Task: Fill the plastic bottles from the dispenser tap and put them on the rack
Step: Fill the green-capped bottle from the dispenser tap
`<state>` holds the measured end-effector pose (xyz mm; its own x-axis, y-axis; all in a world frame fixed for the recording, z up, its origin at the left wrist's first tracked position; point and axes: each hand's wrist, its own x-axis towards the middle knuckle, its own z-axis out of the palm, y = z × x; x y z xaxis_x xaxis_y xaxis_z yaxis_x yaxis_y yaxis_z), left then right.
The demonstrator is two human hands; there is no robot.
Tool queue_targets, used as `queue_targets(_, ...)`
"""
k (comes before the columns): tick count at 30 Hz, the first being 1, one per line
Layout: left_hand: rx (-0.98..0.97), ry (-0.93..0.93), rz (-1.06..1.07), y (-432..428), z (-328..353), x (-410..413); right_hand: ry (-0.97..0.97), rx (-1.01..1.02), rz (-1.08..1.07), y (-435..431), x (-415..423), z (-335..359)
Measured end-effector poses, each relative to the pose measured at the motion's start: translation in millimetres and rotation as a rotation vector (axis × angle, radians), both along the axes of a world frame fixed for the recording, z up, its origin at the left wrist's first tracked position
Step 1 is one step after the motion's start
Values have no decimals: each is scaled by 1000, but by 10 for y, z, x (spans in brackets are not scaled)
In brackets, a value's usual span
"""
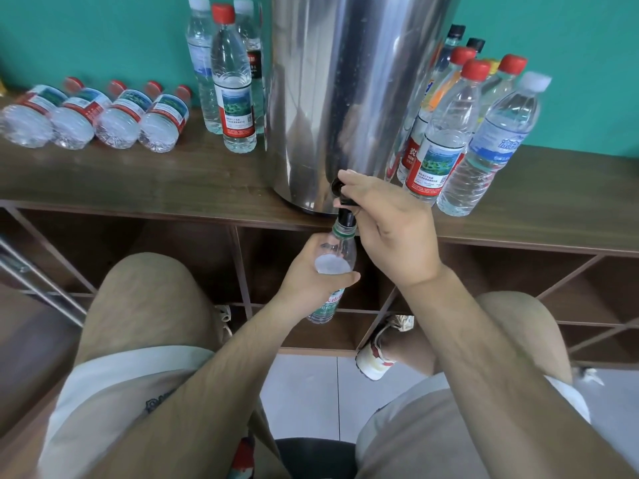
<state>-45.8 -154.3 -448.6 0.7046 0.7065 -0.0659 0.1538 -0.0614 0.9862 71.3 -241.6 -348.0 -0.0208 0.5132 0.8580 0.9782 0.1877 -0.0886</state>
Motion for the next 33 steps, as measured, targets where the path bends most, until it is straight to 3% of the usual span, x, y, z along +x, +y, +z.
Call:
queue_targets(5,1,-39,-12,-1,-35,20,10,-20,36,-83,8,-185)
queue_targets(9,28,2,-35,-6,30,-2,376,-102,-33,-209,-48,-403)
queue_targets(14,-17,-1,-40,-26,10,-12,592,-351,-85,-164,-19,-505)
queue_targets(26,-53,66,-16,-26,-114,-11,769,-438,-37,-64,17,-622)
queue_targets(33,-64,63,-22,-6,-136,-11,759,-481,-49,-60,39,-673)
